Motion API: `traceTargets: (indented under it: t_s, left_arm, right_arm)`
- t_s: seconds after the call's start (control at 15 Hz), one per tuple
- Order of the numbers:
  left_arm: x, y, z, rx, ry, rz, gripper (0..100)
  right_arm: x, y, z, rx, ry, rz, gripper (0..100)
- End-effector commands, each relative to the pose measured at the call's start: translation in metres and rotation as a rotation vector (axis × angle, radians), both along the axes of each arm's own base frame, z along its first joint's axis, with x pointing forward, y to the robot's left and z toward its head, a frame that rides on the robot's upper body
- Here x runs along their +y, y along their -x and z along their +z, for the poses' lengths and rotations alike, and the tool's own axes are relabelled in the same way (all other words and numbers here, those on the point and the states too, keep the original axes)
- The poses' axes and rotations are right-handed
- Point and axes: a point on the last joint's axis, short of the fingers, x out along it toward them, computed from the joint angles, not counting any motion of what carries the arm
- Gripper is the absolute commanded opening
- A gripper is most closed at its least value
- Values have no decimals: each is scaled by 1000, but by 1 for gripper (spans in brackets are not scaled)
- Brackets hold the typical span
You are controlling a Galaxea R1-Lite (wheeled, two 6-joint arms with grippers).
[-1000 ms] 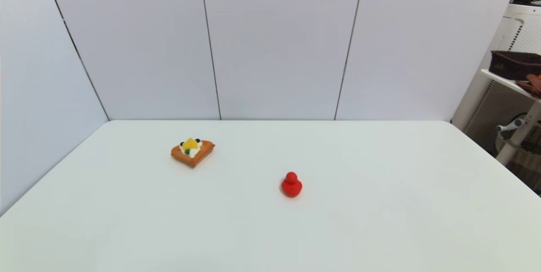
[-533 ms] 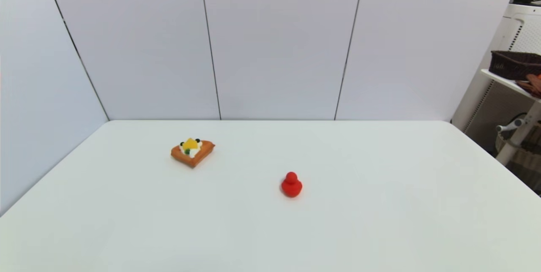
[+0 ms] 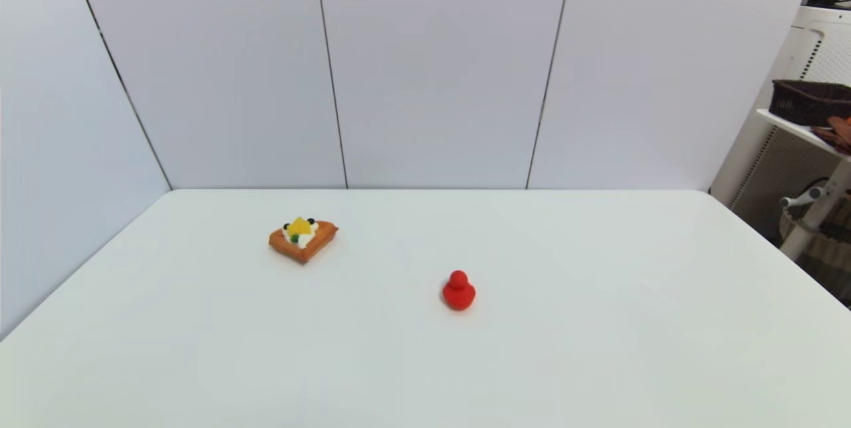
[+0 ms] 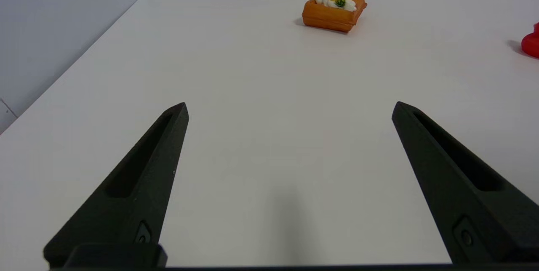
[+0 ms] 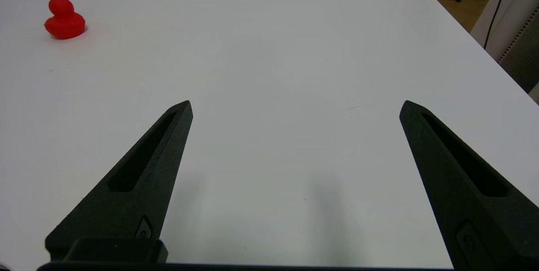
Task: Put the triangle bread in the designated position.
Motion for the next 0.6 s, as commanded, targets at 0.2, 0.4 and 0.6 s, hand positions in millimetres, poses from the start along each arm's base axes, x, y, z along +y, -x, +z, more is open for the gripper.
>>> traceTargets:
  t_s: [0.2, 0.4, 0.6]
  left_arm:
    - [0, -10, 23, 193, -42, -10, 100]
    - [0, -30, 54, 313, -76, -30, 100]
    - [-1, -67, 87, 427, -109, -56, 100]
  right_arm:
    - [0, 0, 0, 1, 1, 1, 100]
    - [0, 0, 0, 1, 1, 1, 100]
    - [0, 0, 0, 1, 1, 1, 100]
